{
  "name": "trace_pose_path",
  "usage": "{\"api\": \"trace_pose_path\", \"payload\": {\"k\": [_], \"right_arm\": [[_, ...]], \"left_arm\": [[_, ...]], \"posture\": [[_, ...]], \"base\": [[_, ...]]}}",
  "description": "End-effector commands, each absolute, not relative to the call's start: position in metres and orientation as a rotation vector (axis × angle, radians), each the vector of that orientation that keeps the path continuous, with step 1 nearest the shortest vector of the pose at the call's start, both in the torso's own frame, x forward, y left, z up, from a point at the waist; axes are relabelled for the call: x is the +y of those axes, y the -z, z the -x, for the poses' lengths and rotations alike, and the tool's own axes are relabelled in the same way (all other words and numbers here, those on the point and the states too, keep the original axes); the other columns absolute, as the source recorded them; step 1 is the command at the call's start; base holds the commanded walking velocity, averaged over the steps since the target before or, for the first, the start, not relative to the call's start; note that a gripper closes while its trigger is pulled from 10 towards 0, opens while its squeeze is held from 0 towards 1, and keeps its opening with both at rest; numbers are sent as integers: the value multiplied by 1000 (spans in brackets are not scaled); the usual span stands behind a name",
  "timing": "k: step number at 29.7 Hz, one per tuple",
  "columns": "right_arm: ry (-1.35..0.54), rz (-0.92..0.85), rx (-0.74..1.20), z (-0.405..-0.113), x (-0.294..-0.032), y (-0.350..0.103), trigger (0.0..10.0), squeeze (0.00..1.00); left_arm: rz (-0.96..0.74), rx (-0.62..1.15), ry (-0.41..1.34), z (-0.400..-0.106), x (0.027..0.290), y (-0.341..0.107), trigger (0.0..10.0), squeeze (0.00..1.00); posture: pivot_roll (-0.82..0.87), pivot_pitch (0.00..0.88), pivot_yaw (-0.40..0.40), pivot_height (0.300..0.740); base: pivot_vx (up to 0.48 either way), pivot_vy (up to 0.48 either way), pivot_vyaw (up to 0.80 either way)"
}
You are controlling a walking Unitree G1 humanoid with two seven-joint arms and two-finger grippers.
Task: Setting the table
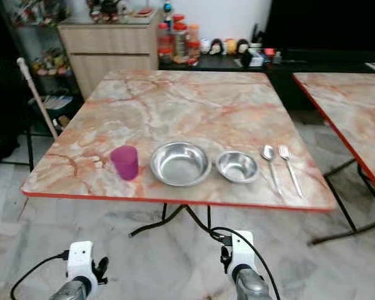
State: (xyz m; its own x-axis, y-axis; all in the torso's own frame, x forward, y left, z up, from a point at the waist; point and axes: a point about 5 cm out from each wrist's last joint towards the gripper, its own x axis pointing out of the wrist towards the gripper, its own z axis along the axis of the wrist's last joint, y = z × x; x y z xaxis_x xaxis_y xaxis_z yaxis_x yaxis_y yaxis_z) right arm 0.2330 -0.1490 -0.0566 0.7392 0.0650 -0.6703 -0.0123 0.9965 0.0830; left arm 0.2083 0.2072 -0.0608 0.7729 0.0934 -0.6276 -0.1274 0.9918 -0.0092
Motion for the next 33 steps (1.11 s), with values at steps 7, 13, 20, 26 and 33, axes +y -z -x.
{"api": "trace_pose_path", "payload": {"k": [7,13,20,26,33], "right_arm": [[-15,-55,757,-227,-161,60,10000,0],[-16,-53,765,-224,-160,62,10000,0],[-19,-51,774,-221,-160,64,10000,0],[-25,-47,785,-219,-159,65,10000,0],[-27,-43,786,-220,-159,65,10000,0]], "left_arm": [[77,676,-89,-205,197,64,10000,0],[95,637,-128,-189,209,66,10000,0],[100,450,-268,-180,242,50,10000,0],[18,139,-440,-187,286,0,10000,0],[8,-181,-440,-223,298,-73,10000,0]], "posture": [[120,0,-25,740],[124,0,-15,740],[138,0,-9,740],[167,0,-20,740],[173,0,-24,740]], "base": [[0,0,0],[0,0,0],[0,0,0],[0,0,0],[0,0,0]]}}
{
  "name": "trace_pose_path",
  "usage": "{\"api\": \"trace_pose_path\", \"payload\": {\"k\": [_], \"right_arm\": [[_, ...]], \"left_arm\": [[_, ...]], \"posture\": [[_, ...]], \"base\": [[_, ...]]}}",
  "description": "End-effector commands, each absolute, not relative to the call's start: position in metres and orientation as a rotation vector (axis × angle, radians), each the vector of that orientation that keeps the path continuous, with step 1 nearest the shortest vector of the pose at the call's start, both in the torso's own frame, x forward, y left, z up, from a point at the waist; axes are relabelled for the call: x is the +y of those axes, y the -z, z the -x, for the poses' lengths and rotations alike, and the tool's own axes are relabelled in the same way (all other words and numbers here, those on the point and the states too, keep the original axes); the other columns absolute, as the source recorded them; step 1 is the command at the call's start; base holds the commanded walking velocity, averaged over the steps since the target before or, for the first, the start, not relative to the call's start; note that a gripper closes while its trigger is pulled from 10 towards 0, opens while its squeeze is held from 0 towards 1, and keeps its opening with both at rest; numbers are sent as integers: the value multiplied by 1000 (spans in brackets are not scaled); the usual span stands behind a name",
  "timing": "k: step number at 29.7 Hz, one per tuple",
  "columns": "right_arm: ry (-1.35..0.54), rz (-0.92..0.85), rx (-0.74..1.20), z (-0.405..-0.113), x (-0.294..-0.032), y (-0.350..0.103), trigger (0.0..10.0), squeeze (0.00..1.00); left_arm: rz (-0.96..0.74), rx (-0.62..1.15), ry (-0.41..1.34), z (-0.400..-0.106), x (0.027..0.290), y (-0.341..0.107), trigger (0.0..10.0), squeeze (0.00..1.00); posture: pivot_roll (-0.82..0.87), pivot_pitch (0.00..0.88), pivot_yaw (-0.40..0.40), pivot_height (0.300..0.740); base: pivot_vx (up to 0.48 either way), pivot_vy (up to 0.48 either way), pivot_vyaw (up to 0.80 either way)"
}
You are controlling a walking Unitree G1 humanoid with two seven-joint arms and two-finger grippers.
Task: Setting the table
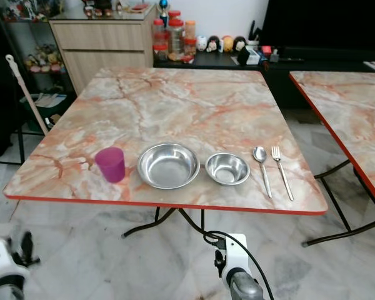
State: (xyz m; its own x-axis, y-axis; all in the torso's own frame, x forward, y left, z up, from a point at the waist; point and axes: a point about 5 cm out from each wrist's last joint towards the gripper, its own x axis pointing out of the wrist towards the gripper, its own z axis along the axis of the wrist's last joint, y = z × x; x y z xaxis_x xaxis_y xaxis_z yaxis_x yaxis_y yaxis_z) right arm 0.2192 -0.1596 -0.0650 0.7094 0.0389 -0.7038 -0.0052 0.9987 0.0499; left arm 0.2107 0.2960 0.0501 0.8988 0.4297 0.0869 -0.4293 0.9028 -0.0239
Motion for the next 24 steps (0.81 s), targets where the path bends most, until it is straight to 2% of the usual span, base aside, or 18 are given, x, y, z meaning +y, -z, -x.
{"api": "trace_pose_path", "payload": {"k": [1,4,6,7,8,13,18,20,24], "right_arm": [[-27,-43,785,-221,-159,64,10000,0],[-24,-44,783,-221,-159,64,10000,0],[-19,-45,782,-222,-161,64,10000,0],[-16,-45,781,-222,-162,64,10000,0],[-14,-44,781,-221,-163,64,10000,0],[-11,-42,784,-220,-164,64,10000,0],[-10,-41,785,-219,-164,65,10000,0],[-8,-42,787,-219,-164,65,10000,0],[-14,-41,788,-219,-163,65,10000,0]], "left_arm": [[9,-252,-406,-234,293,-93,10000,0],[11,-284,-385,-239,288,-102,10000,0],[29,-332,-335,-247,275,-117,10000,0],[45,-344,-281,-252,264,-122,10000,1000],[67,-350,-211,-259,250,-128,10000,1000],[152,-353,-86,-265,224,-135,10000,1000],[196,-335,-18,-264,212,-137,10000,1000],[246,-296,58,-261,202,-134,10000,1000],[296,-218,132,-249,199,-126,10000,1000]], "posture": [[169,0,-23,740],[162,0,-22,740],[162,0,-22,740],[153,0,-22,740],[151,0,-23,740],[149,0,-22,740],[145,0,-18,740],[146,0,-17,740],[153,0,-14,740]], "base": [[0,0,0],[0,0,0],[0,0,0],[0,0,0],[0,0,0],[0,0,0],[0,0,0],[0,0,0],[0,0,0]]}}
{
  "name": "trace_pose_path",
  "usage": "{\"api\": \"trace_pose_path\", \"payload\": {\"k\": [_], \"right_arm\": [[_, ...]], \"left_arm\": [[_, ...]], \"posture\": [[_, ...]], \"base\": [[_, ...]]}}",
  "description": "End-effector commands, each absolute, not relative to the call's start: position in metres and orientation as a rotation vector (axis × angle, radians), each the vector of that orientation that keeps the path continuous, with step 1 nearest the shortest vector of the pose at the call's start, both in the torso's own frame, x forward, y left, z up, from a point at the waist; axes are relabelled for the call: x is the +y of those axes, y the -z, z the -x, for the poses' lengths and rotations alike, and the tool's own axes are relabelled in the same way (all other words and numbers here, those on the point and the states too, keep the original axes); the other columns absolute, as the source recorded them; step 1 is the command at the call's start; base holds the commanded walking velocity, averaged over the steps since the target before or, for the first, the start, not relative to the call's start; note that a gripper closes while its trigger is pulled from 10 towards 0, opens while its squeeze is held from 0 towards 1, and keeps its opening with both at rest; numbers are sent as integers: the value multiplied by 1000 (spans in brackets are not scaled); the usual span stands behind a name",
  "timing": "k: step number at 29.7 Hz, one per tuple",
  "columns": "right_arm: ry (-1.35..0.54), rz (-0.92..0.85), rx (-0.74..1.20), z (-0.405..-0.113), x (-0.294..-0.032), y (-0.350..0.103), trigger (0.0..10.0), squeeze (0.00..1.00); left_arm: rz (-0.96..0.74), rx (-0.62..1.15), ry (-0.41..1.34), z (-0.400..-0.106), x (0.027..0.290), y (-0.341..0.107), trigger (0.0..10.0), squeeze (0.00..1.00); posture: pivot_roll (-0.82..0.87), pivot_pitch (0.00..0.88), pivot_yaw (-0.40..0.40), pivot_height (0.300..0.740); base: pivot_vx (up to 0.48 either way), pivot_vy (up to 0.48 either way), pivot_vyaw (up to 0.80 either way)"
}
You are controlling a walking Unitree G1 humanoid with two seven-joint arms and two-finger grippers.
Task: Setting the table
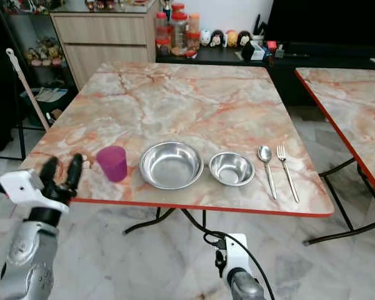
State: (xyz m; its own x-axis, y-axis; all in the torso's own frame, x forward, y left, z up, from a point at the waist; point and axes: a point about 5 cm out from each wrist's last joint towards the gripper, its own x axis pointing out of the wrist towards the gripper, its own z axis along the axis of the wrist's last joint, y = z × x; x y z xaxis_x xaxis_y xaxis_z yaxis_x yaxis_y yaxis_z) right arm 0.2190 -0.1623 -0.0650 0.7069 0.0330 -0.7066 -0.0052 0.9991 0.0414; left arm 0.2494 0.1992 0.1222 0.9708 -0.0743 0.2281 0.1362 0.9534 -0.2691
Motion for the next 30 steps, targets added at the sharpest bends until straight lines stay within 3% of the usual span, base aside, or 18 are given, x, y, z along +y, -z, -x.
{"api": "trace_pose_path", "payload": {"k": [1,3,4,10,14,17,30], "right_arm": [[-17,-40,789,-219,-162,65,10000,0],[-28,-35,792,-218,-161,66,10000,0],[-31,-33,793,-218,-160,66,10000,0],[-39,-33,796,-217,-158,66,10000,0],[-46,-29,802,-216,-155,68,10000,0],[-47,-28,803,-215,-154,68,10000,0],[2,-53,794,-213,-160,68,10000,0]], "left_arm": [[307,-198,165,-246,197,-125,10000,1000],[341,-149,252,-238,193,-124,10000,1000],[340,-127,275,-236,192,-123,10000,0],[326,-45,338,-237,186,-115,10000,0],[392,53,392,-250,165,-100,10000,0],[320,108,369,-257,158,-88,10000,0],[377,222,341,-293,130,-91,10000,0]], "posture": [[152,0,-13,740],[160,0,-12,740],[162,0,-10,740],[160,0,-4,740],[151,0,4,740],[136,0,13,740],[108,0,26,740]], "base": [[0,0,0],[0,0,0],[0,0,0],[0,0,0],[0,0,0],[0,0,0],[0,0,0]]}}
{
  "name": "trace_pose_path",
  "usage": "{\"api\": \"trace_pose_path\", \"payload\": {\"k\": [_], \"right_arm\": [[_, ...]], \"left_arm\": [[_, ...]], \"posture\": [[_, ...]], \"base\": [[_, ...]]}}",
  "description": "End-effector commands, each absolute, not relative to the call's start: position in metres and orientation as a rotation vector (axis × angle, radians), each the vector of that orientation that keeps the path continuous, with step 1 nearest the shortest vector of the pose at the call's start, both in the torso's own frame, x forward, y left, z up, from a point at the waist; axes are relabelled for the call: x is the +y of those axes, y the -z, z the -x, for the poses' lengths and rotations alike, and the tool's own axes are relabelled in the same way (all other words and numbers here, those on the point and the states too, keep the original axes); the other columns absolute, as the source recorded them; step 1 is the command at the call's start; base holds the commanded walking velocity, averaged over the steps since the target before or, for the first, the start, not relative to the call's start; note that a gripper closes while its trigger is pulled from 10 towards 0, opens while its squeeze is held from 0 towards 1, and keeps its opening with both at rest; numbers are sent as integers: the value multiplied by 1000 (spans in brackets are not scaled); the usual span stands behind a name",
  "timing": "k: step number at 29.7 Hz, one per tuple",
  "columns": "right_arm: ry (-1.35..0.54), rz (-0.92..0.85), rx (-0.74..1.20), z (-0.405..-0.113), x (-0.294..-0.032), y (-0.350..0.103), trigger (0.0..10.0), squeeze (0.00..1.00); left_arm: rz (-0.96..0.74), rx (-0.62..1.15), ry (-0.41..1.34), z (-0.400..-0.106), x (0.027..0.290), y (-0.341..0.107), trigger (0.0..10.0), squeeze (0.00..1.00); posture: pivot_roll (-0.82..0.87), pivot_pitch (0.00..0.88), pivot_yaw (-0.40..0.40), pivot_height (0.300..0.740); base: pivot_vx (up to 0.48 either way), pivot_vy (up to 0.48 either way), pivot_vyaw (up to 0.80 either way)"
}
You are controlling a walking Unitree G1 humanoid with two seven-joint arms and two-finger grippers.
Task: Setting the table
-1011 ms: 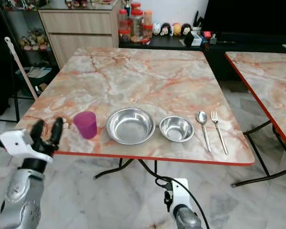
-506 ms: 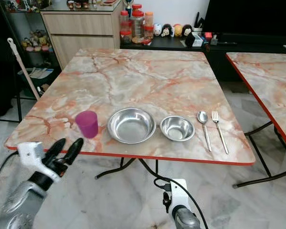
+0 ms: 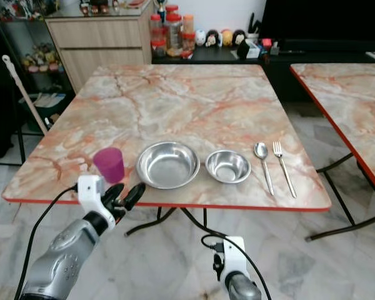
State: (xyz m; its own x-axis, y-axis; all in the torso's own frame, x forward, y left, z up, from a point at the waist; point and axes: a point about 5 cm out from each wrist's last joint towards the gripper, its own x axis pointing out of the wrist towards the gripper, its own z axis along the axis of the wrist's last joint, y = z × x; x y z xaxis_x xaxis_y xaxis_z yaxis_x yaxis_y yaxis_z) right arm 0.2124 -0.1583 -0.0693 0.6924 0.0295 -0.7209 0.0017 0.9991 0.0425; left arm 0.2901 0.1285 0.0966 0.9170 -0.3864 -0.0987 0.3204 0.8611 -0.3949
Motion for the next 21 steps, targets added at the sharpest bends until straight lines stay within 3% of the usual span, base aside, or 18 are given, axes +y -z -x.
{"api": "trace_pose_path", "payload": {"k": [1,5,6,15,16,17,21], "right_arm": [[3,-53,794,-213,-160,68,10000,0],[7,-54,793,-213,-161,68,10000,0],[11,-55,792,-214,-161,68,10000,0],[10,-50,793,-214,-162,68,10000,0],[11,-50,794,-214,-163,68,10000,0],[13,-51,794,-214,-163,68,10000,0],[14,-52,794,-214,-163,68,10000,0]], "left_arm": [[381,231,330,-294,130,-91,10000,0],[381,246,318,-299,129,-93,10000,0],[372,262,329,-300,128,-94,10000,1000],[321,334,249,-307,127,-92,10000,1000],[327,334,241,-308,126,-93,10000,561],[321,337,235,-309,125,-94,10000,0],[331,365,220,-311,121,-92,10000,0]], "posture": [[108,0,26,740],[106,0,23,740],[111,0,18,740],[114,0,10,740],[113,0,9,740],[113,0,9,740],[114,0,11,740]], "base": [[0,0,0],[0,0,0],[0,0,0],[0,0,0],[0,0,0],[0,0,0],[0,0,0]]}}
